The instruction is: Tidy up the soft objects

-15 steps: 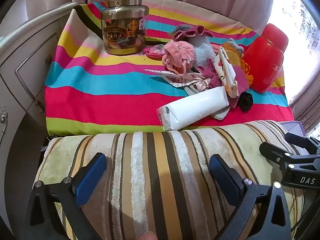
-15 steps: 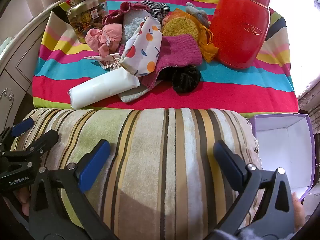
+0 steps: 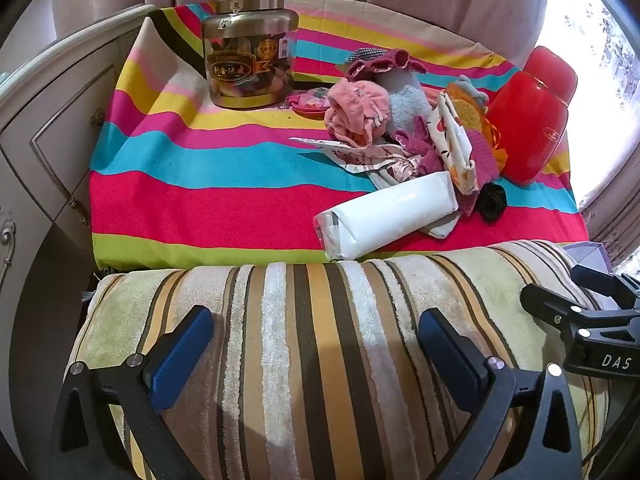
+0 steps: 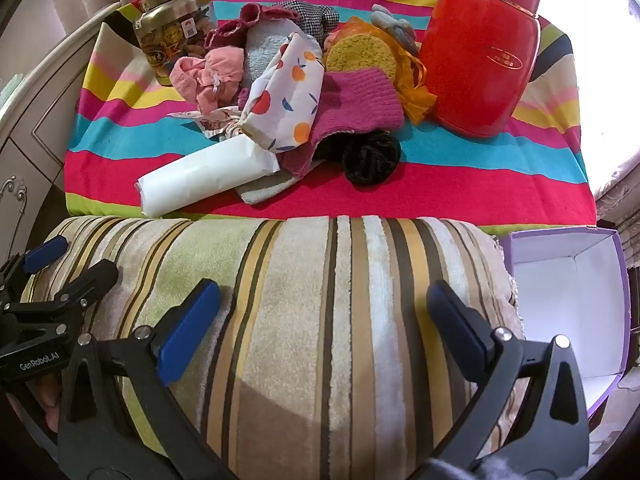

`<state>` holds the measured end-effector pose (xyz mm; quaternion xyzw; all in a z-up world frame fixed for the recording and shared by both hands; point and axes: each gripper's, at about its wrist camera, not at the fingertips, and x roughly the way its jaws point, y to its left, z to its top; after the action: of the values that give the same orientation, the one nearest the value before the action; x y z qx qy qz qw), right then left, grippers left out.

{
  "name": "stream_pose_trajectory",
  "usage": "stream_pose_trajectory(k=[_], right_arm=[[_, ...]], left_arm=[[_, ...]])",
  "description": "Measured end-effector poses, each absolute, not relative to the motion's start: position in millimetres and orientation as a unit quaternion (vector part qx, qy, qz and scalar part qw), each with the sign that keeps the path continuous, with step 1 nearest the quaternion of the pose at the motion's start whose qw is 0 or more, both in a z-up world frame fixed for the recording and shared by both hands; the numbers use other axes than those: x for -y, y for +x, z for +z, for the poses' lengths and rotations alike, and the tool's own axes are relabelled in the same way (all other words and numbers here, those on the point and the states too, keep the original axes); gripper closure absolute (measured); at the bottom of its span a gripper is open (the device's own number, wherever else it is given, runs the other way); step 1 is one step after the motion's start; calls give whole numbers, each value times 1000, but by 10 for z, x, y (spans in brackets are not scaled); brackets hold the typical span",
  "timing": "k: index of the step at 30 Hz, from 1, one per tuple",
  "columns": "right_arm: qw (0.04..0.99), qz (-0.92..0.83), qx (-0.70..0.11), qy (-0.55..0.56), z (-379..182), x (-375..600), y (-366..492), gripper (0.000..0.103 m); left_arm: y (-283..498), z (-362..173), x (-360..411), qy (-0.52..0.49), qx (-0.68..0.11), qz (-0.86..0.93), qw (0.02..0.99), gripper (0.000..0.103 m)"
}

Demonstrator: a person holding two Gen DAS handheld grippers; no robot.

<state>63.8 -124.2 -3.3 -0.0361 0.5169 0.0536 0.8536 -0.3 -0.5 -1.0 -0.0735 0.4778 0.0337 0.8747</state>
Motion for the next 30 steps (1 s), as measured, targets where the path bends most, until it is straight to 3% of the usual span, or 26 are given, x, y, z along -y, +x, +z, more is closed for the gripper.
stream_pose_trajectory(k=[30], right_arm=[[857, 49, -511, -40, -27, 1242, 619, 0]], left_arm=[[-2, -28, -16, -75, -479, 34, 874, 0]])
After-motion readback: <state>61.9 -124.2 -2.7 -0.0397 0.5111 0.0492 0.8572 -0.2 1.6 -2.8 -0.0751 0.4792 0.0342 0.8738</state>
